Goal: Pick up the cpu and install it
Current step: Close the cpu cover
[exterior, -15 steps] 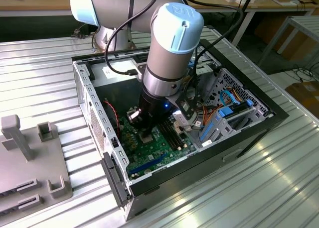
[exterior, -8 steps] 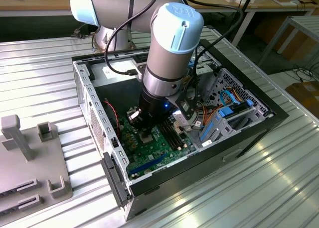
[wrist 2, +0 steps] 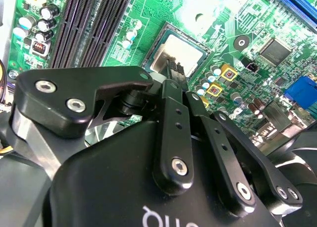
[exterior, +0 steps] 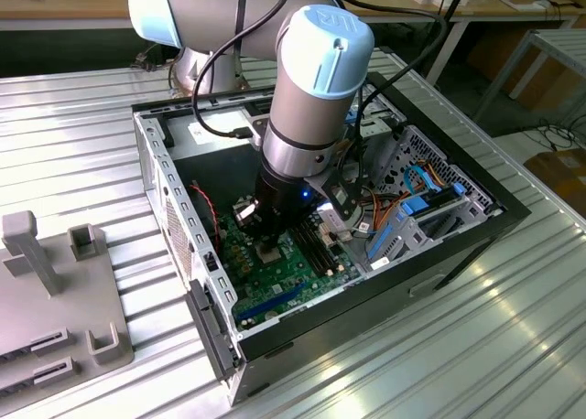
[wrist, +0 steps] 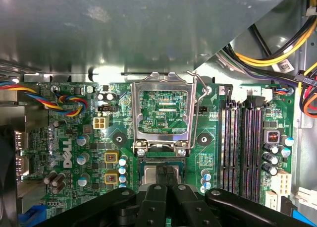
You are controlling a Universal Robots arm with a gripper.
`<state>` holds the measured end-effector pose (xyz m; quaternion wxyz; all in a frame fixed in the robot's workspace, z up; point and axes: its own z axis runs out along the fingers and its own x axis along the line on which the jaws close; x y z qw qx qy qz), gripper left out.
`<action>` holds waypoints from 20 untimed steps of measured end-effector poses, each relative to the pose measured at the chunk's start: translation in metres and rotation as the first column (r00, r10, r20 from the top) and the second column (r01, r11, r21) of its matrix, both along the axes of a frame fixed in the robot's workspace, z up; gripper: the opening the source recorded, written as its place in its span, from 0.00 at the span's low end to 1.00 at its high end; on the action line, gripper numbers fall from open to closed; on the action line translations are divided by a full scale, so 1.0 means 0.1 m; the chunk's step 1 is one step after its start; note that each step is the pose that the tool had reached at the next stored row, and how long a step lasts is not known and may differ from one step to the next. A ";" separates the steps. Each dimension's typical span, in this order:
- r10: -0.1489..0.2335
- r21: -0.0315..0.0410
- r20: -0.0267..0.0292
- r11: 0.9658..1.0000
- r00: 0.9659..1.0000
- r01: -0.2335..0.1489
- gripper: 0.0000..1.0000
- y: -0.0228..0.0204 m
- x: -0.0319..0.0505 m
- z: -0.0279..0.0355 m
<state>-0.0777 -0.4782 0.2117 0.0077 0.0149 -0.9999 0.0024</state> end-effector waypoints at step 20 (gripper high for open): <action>0.087 0.000 0.000 0.996 0.996 -0.087 0.11 0.000 0.161 0.111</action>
